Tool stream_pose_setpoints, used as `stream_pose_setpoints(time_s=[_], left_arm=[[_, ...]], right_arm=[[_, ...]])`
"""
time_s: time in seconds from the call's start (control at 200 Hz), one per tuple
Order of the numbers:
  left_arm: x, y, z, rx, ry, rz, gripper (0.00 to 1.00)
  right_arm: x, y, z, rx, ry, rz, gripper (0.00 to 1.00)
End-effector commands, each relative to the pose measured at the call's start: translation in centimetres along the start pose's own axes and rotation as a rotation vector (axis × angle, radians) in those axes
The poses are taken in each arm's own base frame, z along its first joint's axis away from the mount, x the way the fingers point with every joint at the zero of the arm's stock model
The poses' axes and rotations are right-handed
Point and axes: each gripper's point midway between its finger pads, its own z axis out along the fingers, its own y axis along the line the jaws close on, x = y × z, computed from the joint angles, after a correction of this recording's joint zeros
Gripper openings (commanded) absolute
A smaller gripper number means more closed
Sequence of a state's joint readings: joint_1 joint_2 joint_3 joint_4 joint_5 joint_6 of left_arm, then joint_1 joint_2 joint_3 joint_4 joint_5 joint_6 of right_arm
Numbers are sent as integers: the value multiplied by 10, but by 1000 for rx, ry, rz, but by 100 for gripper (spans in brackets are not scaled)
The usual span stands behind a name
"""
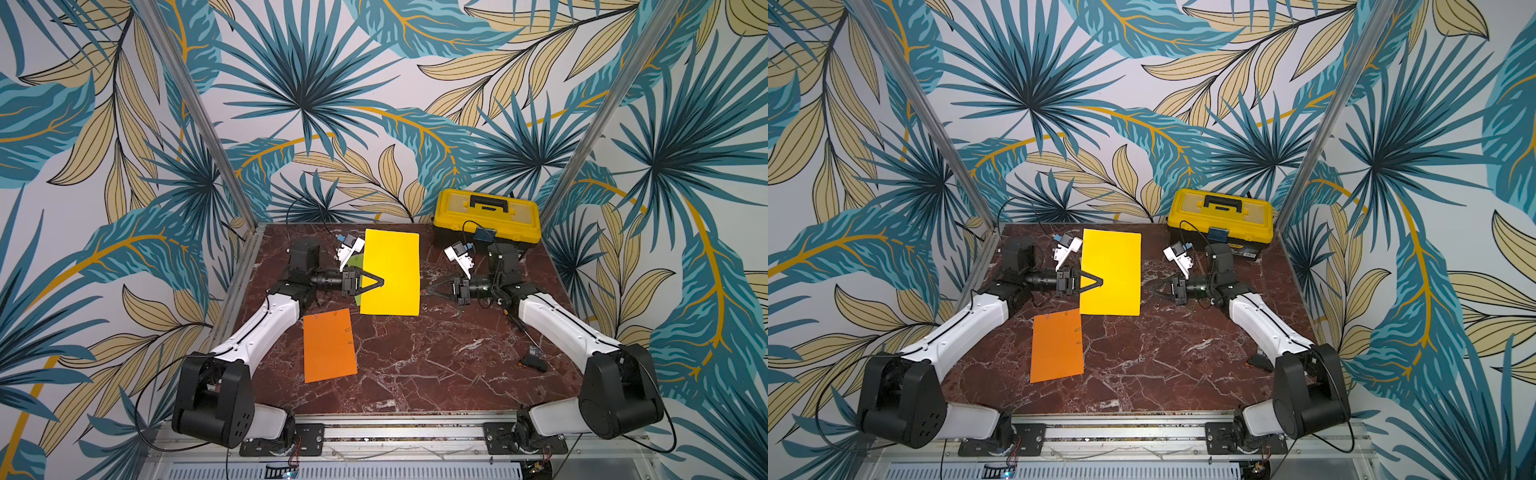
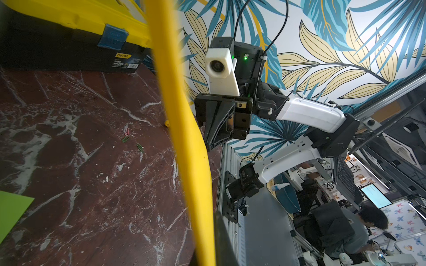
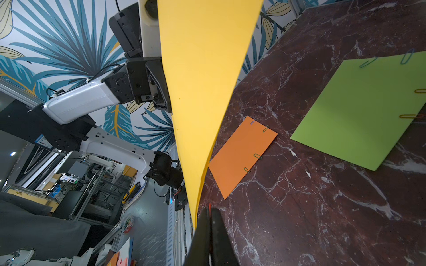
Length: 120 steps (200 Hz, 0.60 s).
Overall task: Unclip the paperclips from the documents
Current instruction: Remove the paper clip from the document, then place the paper clip at the center of the board.
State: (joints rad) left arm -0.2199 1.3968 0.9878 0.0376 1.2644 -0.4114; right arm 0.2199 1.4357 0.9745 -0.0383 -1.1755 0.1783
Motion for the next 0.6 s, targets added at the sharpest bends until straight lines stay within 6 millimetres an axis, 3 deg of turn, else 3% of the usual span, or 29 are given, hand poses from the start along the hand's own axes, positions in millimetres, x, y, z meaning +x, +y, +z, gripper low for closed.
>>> stream_pose_setpoints(time_s=[0.0, 0.26, 0.596], left_arm=[[-4, -8, -4, 5, -12, 50, 0], [-4, -2, -4, -17, -20, 49, 0], [0, 2, -5, -31, -22, 46, 0]], right_arm=[[4, -13, -1, 50, 6, 27, 6], [23, -56, -17, 244, -10, 188, 4], [84, -133, -51, 576, -28, 520, 4]])
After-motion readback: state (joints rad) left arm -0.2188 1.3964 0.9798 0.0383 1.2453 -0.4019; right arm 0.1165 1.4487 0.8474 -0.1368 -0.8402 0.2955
